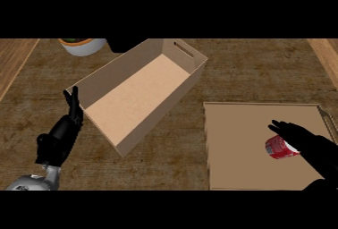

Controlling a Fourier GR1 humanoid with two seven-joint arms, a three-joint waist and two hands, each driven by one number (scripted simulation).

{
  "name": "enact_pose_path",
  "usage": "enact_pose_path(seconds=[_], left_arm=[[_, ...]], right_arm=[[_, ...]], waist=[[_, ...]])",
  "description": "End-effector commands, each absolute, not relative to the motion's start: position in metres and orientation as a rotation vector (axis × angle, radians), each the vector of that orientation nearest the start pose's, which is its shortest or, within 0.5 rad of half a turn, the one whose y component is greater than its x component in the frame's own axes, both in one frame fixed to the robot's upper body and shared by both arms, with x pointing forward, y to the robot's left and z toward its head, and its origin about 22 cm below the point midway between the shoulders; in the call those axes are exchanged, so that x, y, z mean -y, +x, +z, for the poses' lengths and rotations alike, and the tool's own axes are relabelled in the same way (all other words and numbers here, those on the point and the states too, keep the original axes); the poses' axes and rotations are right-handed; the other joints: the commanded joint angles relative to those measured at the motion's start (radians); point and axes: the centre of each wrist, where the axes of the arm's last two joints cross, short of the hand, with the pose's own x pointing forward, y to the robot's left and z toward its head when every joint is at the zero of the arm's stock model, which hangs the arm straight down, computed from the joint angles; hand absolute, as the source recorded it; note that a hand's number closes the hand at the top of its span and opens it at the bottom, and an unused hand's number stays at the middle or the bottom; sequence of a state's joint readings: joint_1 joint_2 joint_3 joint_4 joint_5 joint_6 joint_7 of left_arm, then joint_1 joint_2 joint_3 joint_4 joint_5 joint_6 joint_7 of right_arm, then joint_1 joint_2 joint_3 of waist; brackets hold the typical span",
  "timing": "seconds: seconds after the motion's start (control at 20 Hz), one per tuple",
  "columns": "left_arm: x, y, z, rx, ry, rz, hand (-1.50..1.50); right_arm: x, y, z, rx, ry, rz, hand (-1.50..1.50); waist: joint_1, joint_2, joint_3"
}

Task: Pick the can from the tray and place it in the cardboard box

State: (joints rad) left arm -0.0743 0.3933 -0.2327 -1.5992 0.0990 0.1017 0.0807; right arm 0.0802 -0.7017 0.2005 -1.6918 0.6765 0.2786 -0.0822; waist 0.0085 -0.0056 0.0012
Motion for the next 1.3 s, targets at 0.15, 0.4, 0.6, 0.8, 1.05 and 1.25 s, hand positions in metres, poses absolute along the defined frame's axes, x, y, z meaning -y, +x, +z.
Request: enact_pose_path(seconds=[0.15,0.4,0.6,0.8,1.05,1.25], left_arm=[[-0.206,0.272,0.049,1.62,-0.027,-0.453,0.0],[-0.219,0.269,0.053,1.619,-0.011,-0.449,0.0],[-0.214,0.269,0.035,1.608,-0.007,-0.441,0.0],[-0.222,0.271,0.053,1.6,-0.017,-0.458,0.0],[-0.199,0.27,0.042,1.622,-0.038,-0.443,0.0],[-0.215,0.271,0.043,1.608,-0.057,-0.478,0.0]], right_arm=[[0.317,0.231,0.04,1.195,-0.615,1.425,-1.5],[0.322,0.228,0.03,1.143,-0.665,1.441,-1.5],[0.328,0.222,0.02,1.138,-0.702,1.47,-1.5],[0.322,0.234,0.007,1.116,-0.655,1.479,1.5],[0.318,0.237,0.008,1.171,-0.701,1.532,1.5],[0.242,0.237,0.005,1.417,-0.507,1.781,1.5]], waist=[[-0.016,0.009,-0.001],[-0.014,0.006,-0.001],[-0.021,0.007,-0.001],[-0.009,0.008,0.0],[-0.015,0.007,-0.001],[0.021,0.011,-0.001]])
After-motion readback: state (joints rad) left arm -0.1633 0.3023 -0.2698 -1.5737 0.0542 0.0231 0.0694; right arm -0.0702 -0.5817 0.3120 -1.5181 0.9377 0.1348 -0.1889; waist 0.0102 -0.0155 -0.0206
